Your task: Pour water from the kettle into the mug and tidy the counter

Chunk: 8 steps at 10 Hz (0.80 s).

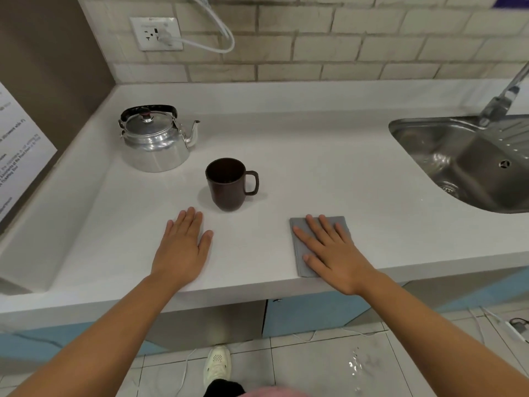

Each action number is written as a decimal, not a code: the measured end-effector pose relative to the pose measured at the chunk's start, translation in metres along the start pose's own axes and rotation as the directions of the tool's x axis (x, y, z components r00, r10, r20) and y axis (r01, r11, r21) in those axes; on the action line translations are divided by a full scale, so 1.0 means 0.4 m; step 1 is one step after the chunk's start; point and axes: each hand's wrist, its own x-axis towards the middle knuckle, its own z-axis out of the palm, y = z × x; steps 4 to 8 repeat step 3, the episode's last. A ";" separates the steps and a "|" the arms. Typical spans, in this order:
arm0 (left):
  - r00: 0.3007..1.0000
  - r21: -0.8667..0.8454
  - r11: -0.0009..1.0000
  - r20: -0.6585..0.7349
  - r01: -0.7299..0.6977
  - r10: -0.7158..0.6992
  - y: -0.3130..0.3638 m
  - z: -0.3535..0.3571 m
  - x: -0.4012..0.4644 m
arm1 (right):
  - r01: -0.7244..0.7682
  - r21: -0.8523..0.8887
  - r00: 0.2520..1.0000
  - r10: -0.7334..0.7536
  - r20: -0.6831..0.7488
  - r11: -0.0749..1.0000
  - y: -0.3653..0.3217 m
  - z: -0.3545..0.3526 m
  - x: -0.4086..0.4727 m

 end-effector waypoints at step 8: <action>0.952 0.061 0.997 0.302 0.038 -0.055 -0.013 -0.167 0.076 | -0.072 0.137 0.987 0.050 0.154 0.988 0.025 -0.171 0.065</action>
